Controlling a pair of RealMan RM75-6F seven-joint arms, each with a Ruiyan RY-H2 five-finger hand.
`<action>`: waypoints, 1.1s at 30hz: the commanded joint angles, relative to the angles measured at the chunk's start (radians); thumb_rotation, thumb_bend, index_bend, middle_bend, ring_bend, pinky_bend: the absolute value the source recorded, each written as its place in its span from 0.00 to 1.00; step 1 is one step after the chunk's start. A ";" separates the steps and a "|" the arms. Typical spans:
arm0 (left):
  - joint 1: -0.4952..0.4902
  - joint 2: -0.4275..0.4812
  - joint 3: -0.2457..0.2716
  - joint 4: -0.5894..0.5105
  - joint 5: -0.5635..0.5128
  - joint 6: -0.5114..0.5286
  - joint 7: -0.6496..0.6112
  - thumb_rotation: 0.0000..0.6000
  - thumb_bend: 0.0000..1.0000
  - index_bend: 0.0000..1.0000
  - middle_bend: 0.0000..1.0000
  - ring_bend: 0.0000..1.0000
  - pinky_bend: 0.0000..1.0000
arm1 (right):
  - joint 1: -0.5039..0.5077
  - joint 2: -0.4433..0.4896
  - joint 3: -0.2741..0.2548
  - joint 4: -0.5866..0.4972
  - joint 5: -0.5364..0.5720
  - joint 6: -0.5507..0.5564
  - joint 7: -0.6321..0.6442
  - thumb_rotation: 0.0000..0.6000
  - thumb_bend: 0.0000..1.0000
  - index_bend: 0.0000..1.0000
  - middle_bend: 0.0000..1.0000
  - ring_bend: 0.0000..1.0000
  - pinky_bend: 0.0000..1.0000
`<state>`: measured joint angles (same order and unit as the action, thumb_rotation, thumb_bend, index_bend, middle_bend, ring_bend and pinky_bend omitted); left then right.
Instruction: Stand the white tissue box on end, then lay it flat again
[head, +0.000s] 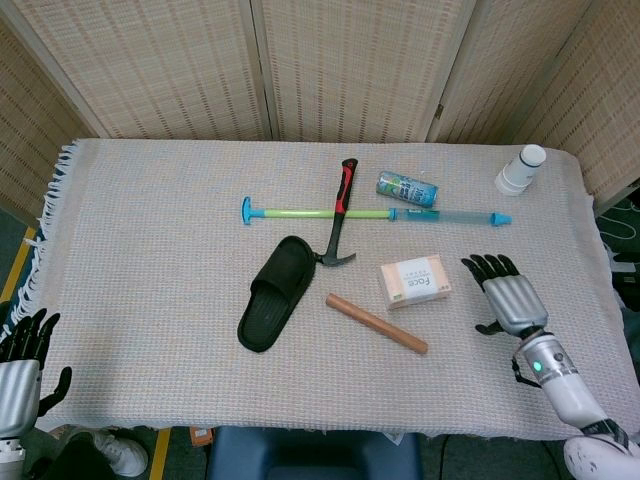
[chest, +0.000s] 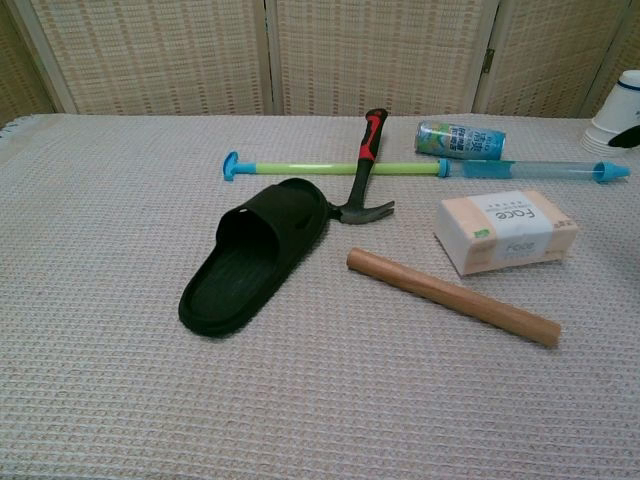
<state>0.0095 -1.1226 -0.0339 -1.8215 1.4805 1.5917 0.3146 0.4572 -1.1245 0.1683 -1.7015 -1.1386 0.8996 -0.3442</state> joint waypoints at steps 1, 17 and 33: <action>0.001 0.007 -0.003 -0.003 -0.003 0.002 -0.011 1.00 0.40 0.07 0.00 0.00 0.17 | 0.174 -0.118 0.042 0.082 0.182 -0.139 -0.160 1.00 0.03 0.00 0.03 0.00 0.00; 0.011 0.033 -0.009 -0.010 0.002 0.018 -0.059 1.00 0.40 0.07 0.00 0.00 0.17 | 0.382 -0.264 -0.018 0.163 0.484 -0.135 -0.300 1.00 0.03 0.00 0.03 0.00 0.00; 0.014 0.037 -0.013 -0.009 -0.002 0.022 -0.067 1.00 0.40 0.07 0.00 0.00 0.17 | 0.435 -0.301 -0.077 0.182 0.547 -0.068 -0.317 1.00 0.03 0.26 0.28 0.09 0.00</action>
<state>0.0239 -1.0859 -0.0467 -1.8311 1.4792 1.6135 0.2480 0.8907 -1.4235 0.0928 -1.5218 -0.5924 0.8293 -0.6607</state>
